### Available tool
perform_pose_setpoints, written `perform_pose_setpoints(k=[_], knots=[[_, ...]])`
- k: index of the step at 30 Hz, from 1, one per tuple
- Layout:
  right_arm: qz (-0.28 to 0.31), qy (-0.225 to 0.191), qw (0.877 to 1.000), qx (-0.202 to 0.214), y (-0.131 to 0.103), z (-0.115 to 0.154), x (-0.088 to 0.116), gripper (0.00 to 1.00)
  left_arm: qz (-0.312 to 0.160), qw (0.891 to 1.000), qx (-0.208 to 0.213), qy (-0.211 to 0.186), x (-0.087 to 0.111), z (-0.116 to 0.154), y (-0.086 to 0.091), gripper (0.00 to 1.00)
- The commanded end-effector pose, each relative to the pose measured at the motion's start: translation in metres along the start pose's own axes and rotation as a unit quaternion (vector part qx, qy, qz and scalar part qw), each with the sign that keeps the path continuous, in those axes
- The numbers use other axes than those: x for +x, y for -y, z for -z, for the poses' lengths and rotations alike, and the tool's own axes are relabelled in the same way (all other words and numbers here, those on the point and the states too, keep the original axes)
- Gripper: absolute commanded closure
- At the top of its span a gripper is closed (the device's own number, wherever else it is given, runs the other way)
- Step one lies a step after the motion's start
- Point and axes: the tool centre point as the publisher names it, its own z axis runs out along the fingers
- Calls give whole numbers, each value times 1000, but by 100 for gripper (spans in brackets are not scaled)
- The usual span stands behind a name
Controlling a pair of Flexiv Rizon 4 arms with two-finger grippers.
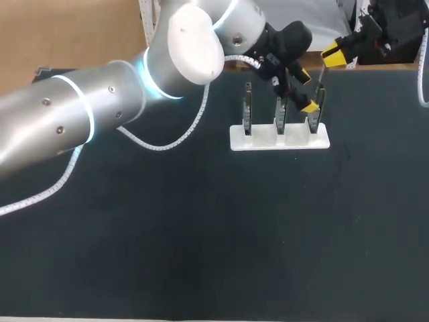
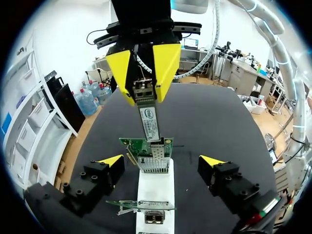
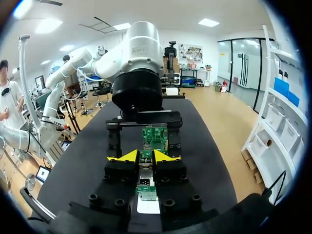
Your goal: Pick up the optical module with the left hand, and insert it into the network port with the right hand.
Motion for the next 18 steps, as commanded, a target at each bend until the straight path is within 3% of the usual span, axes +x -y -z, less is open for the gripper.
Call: perform_pose_setpoints(k=[1,18], knots=[[1,-1,1000,1,-1,1,-1,100,-1,1000,5,0,0,-1,-4,0],[-3,-2,1000,-4,2,0,2,100,-4,1000,9,-3,0,-2,-5,0]])
